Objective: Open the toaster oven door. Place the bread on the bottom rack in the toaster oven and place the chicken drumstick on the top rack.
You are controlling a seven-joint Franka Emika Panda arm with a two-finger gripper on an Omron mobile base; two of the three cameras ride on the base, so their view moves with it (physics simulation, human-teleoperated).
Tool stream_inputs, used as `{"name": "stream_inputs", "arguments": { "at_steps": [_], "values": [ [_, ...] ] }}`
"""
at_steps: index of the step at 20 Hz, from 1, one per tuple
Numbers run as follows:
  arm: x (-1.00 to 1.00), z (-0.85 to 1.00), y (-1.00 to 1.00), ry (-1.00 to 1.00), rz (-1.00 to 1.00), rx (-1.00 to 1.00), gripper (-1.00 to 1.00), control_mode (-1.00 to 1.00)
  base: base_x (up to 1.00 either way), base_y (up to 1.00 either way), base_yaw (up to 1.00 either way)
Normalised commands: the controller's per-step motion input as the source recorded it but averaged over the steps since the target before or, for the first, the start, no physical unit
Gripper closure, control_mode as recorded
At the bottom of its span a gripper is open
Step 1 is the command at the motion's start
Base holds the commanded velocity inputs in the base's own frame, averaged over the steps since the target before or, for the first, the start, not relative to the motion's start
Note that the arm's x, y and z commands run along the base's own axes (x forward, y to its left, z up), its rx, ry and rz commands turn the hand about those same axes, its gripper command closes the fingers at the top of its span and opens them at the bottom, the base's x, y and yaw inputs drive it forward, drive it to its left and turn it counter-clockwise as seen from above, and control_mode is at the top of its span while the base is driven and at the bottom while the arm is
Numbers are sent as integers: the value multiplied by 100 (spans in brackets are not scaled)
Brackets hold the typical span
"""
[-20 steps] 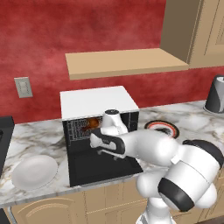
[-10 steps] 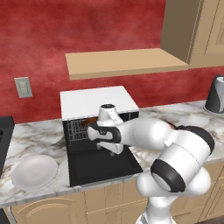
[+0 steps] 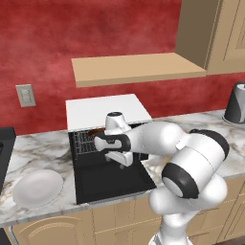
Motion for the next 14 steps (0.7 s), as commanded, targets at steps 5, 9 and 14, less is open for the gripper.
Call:
{"name": "stream_inputs", "arguments": {
  "at_steps": [5, 9, 14],
  "values": [
    [13, 0, 0, 9, -1, 0, -100, -100, 0, 0, 0],
    [-12, 6, 3, 6, 0, 0, -100, -100, 0, 0, 0],
    [-41, 27, 8, 2, 10, -1, -100, -100, 0, 0, 0]
  ]
}}
